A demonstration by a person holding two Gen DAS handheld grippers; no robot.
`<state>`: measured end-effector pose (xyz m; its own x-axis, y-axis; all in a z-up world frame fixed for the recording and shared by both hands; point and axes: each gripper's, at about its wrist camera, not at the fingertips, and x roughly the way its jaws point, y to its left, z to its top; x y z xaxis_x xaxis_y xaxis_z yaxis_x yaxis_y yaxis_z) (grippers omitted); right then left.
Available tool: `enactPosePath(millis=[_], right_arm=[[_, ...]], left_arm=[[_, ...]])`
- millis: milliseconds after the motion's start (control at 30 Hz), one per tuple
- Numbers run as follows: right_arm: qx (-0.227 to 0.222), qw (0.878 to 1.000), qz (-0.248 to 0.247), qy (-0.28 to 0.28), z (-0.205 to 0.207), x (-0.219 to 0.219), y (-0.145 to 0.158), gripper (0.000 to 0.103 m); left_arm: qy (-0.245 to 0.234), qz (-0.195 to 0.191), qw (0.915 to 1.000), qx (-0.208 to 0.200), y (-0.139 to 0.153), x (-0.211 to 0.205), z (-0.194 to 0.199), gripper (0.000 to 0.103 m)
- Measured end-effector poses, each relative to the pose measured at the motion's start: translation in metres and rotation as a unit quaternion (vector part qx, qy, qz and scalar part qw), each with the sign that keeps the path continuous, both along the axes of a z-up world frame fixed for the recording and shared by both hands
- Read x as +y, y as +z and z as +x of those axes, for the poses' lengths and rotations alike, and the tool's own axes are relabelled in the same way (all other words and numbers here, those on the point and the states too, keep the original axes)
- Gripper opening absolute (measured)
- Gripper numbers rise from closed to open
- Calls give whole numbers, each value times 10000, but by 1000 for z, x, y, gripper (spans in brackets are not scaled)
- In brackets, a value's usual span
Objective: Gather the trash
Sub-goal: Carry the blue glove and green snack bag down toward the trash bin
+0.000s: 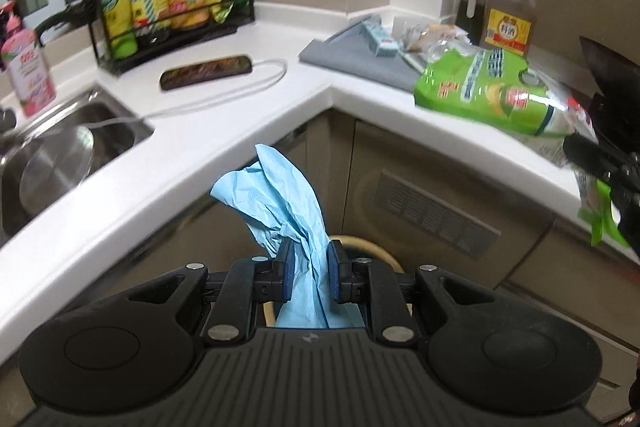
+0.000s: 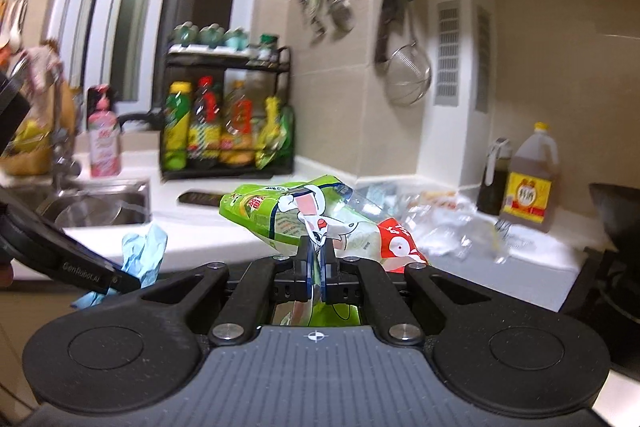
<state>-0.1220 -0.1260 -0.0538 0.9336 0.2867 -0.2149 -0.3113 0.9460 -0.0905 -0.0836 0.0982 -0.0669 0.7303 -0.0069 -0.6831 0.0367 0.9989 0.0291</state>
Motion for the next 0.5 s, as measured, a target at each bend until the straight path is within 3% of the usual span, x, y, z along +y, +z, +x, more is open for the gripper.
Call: enactPosePath(millis=[500], right_arm=[[275, 9992, -263, 128, -32, 22, -19, 4]], left_arm=[[62, -11, 10000, 22, -14, 0, -26, 19]])
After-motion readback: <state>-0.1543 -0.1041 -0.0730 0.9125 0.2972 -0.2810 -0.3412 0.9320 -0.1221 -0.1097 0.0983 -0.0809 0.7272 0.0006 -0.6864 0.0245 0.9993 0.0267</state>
